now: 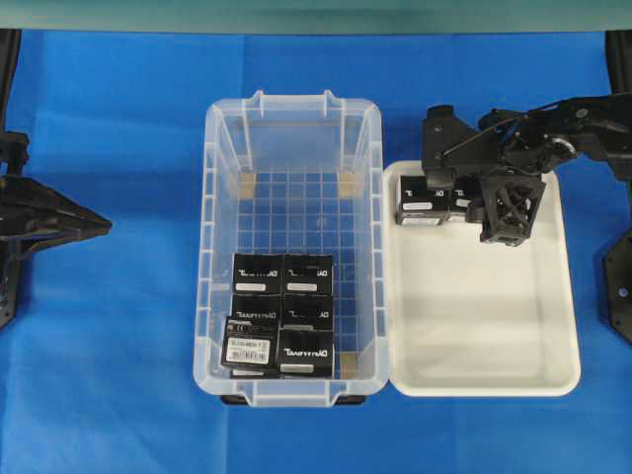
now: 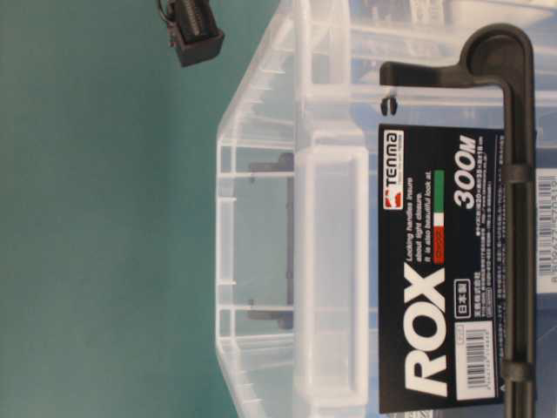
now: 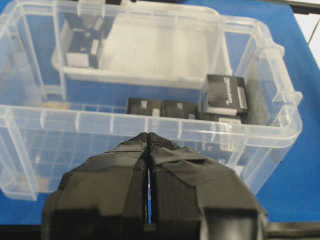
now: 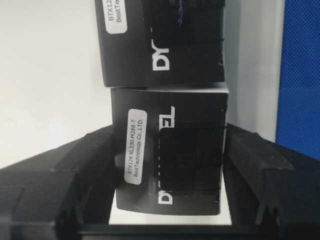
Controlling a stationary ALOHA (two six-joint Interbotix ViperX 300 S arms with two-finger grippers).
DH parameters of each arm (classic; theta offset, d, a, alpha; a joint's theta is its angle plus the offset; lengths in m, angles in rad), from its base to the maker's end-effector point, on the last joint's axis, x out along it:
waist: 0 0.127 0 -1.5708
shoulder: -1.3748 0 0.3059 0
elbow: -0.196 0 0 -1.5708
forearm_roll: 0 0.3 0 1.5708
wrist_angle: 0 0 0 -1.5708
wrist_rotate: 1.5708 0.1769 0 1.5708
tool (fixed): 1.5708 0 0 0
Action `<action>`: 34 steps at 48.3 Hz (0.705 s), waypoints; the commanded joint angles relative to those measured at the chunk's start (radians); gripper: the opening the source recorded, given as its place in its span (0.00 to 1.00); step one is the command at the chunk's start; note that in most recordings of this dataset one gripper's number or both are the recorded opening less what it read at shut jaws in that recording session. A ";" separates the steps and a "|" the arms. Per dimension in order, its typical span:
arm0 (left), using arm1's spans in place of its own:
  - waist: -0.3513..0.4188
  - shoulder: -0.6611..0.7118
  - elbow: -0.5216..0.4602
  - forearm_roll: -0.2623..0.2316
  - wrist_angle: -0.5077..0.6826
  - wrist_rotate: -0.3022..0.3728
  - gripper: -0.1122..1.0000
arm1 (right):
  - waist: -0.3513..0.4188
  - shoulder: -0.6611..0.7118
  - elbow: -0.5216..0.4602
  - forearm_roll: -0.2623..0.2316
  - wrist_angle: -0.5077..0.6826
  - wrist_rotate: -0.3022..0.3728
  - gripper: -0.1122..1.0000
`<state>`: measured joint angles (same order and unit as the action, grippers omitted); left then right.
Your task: Pick the box from inside the plastic case
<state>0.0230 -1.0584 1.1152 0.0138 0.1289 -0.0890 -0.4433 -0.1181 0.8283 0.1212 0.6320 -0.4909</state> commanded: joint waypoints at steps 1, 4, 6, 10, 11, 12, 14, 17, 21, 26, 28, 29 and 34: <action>0.005 0.009 -0.025 0.003 -0.005 -0.002 0.07 | -0.008 0.006 -0.005 0.003 -0.005 0.006 0.67; 0.005 0.011 -0.026 0.003 -0.006 -0.002 0.07 | -0.005 0.006 -0.006 0.002 -0.005 0.008 0.74; 0.005 0.011 -0.025 0.003 -0.005 -0.002 0.07 | 0.000 0.005 -0.008 0.002 -0.005 0.008 0.84; 0.005 0.011 -0.026 0.002 -0.005 -0.002 0.07 | 0.011 -0.002 -0.009 0.002 -0.005 0.008 0.97; 0.006 0.011 -0.025 0.003 -0.005 -0.002 0.07 | 0.012 -0.005 -0.012 0.002 -0.005 0.008 0.98; 0.006 0.011 -0.025 0.003 -0.005 -0.002 0.07 | 0.014 -0.005 -0.014 0.000 -0.005 0.009 0.99; 0.005 0.011 -0.026 0.003 -0.005 0.000 0.07 | 0.017 -0.015 -0.021 0.002 -0.003 0.011 0.98; 0.005 0.011 -0.025 0.003 -0.005 0.002 0.07 | 0.018 -0.031 -0.031 0.002 0.002 0.011 0.97; 0.005 0.011 -0.025 0.003 -0.005 0.003 0.07 | 0.021 -0.057 -0.046 0.002 0.011 0.011 0.97; 0.005 0.011 -0.025 0.003 -0.005 0.003 0.07 | 0.020 -0.109 -0.077 0.002 0.037 0.009 0.97; 0.005 0.012 -0.026 0.003 -0.005 0.005 0.07 | 0.021 -0.141 -0.095 0.000 0.063 0.009 0.97; 0.005 0.011 -0.025 0.003 -0.005 0.005 0.07 | 0.021 -0.156 -0.106 -0.002 0.072 0.009 0.97; 0.005 0.011 -0.026 0.003 -0.006 0.005 0.07 | 0.020 -0.233 -0.153 -0.002 0.118 0.009 0.97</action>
<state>0.0261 -1.0569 1.1152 0.0138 0.1289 -0.0859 -0.4264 -0.3022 0.7164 0.1212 0.7286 -0.4801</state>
